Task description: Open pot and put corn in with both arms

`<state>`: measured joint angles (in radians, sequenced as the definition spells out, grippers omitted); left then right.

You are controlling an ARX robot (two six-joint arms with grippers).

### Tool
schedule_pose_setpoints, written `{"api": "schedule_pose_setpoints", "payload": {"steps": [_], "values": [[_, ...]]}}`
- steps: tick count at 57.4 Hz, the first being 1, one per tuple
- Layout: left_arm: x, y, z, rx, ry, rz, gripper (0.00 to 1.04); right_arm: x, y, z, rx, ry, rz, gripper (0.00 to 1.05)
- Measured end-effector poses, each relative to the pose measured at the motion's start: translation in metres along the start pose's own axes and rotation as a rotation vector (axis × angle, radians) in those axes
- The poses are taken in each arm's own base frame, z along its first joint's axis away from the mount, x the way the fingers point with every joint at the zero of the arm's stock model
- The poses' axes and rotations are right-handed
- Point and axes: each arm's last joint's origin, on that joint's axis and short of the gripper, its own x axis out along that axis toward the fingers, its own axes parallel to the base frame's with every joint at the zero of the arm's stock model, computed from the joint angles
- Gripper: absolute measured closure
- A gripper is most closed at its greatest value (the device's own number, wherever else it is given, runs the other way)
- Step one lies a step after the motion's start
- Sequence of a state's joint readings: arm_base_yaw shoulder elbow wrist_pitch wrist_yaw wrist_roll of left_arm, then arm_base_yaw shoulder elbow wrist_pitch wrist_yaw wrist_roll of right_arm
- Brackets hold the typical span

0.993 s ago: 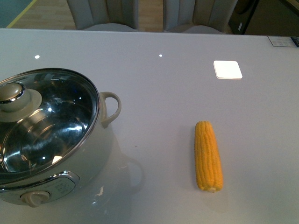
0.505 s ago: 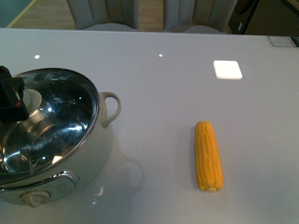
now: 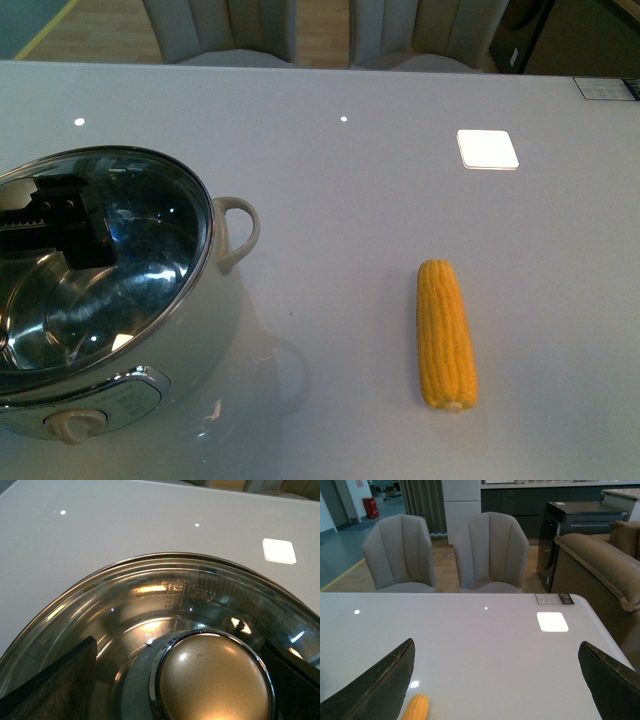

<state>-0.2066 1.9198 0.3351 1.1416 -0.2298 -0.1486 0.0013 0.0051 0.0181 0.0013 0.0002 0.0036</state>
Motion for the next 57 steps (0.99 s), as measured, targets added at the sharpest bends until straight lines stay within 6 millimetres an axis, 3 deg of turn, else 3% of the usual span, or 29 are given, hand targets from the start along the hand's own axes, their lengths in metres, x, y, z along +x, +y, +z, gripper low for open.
{"api": "schedule_pose_setpoints", "payload": {"steps": [24,57], "values": [[0.004,-0.008,-0.001,0.022,-0.033,0.004,0.61,0.0,0.0,0.0,0.0,0.0,0.0,0.09],[-0.003,-0.008,0.012,0.042,-0.015,0.022,0.62,0.0,0.0,0.0,0.0,0.0,0.0,0.09]]}}
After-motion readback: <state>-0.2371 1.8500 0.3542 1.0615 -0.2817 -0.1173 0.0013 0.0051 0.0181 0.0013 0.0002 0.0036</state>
